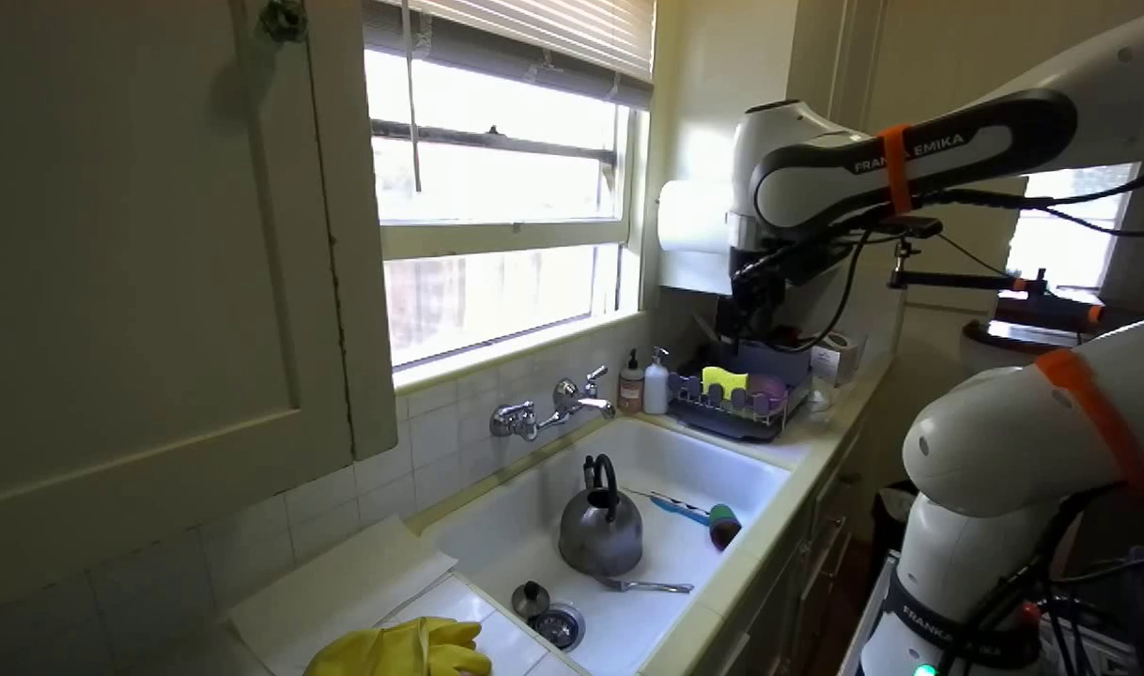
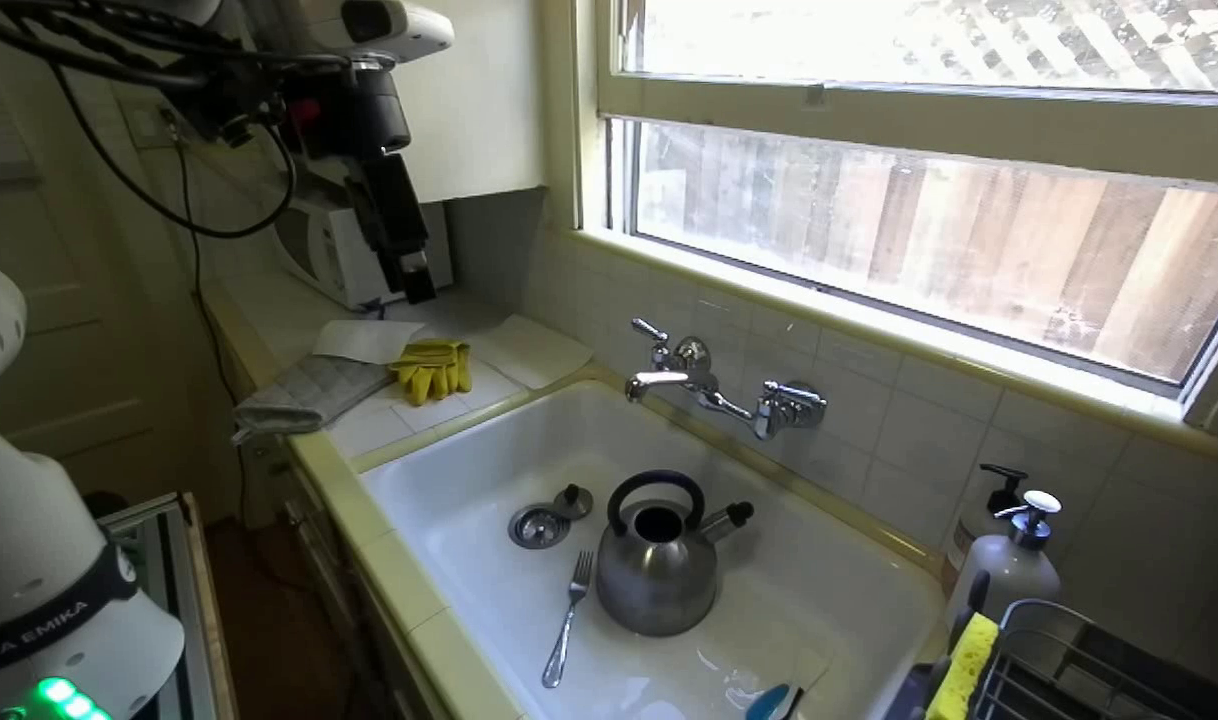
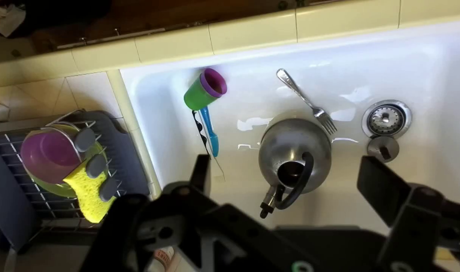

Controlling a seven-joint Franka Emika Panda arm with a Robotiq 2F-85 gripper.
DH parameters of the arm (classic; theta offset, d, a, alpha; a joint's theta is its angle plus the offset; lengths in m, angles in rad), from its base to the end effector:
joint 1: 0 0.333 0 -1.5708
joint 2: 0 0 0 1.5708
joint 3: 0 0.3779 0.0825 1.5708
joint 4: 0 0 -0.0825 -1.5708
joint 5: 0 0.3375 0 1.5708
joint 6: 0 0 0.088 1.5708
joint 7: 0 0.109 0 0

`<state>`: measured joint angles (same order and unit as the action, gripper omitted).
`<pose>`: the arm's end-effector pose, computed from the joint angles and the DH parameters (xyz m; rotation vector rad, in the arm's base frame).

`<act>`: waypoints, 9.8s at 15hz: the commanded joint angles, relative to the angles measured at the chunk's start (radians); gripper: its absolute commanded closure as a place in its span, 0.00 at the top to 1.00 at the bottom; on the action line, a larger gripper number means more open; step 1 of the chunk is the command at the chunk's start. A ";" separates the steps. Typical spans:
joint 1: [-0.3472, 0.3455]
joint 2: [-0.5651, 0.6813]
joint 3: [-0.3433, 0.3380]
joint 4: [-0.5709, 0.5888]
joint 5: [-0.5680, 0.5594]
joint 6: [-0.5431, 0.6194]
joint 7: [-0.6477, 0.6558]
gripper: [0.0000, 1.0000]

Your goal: Pick up the white thing to stir inside the kettle

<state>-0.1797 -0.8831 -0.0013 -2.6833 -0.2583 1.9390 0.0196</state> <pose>0.2039 -0.0556 0.5467 2.8749 -0.1779 0.1708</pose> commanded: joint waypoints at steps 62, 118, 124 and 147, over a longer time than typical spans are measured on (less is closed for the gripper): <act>-0.105 1.421 -0.337 0.522 0.055 0.614 0.042 1.00; -0.446 2.136 0.077 1.199 0.182 1.015 -0.403 1.00; -0.471 2.124 0.126 1.197 0.188 0.946 -0.434 1.00; -0.413 2.089 0.042 1.174 0.192 0.972 -0.401 0.65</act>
<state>-0.5998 1.2129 0.0616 -1.4937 -0.0645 2.8983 -0.3875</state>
